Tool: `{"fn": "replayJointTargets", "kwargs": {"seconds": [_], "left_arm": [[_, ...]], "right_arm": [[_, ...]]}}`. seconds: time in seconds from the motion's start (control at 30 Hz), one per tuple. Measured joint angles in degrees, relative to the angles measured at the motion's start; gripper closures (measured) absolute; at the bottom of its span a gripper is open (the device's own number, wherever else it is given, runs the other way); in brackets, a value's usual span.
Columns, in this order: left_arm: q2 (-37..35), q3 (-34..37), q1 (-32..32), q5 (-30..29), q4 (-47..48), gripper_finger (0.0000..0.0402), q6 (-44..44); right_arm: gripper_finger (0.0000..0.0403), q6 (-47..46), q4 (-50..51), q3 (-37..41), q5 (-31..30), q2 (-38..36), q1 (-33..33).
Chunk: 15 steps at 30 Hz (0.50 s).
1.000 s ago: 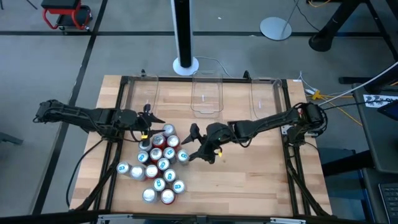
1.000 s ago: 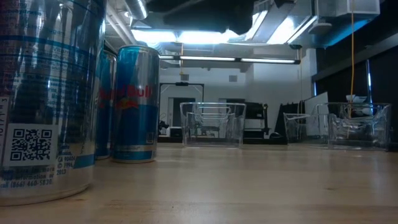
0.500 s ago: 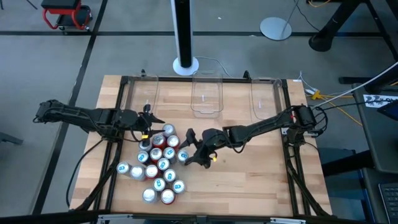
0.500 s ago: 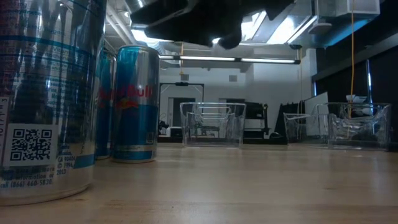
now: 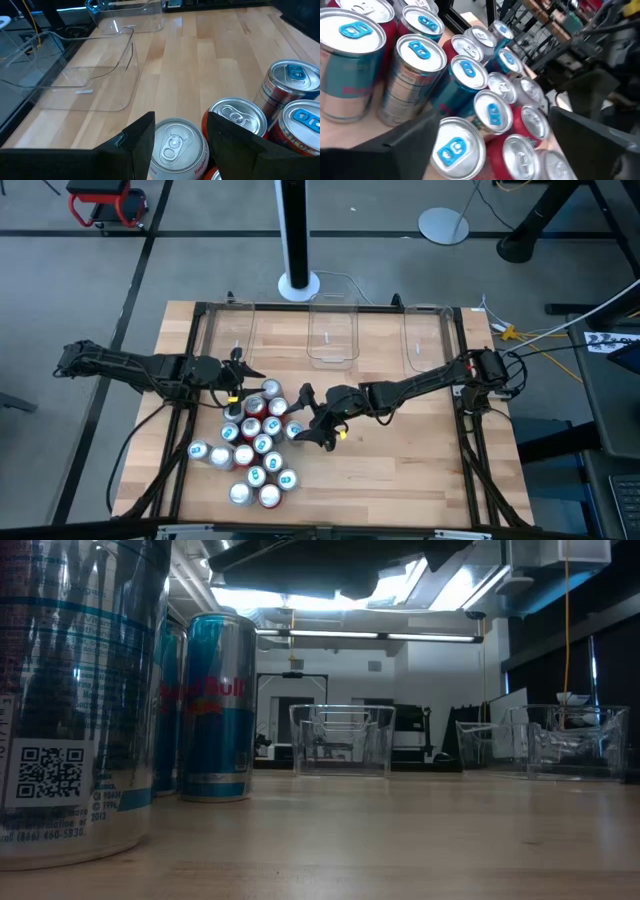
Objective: Sort soda cans
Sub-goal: Put the blue soda can into the middle transparent bin
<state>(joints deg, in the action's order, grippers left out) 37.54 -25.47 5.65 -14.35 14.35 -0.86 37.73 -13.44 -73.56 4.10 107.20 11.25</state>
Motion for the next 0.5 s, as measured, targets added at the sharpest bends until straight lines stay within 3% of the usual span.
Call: {"fn": "replayJointTargets", "kwargs": {"seconds": [0.07,0.3,0.5], "left_arm": [[0.0,0.0,0.0,0.0,0.0,0.0231,0.0],[0.0,0.0,0.0,0.0,0.0,0.0231,0.4],[0.0,0.0,0.0,0.0,0.0,0.0231,0.5]], "right_arm": [[0.0009,-1.4,0.2,0.0,0.0,0.0,0.0],[0.0052,-1.4,0.1,0.0,-0.5,0.0,0.0],[0.0062,-3.2,0.4,0.0,0.2,0.6,0.0]]}}
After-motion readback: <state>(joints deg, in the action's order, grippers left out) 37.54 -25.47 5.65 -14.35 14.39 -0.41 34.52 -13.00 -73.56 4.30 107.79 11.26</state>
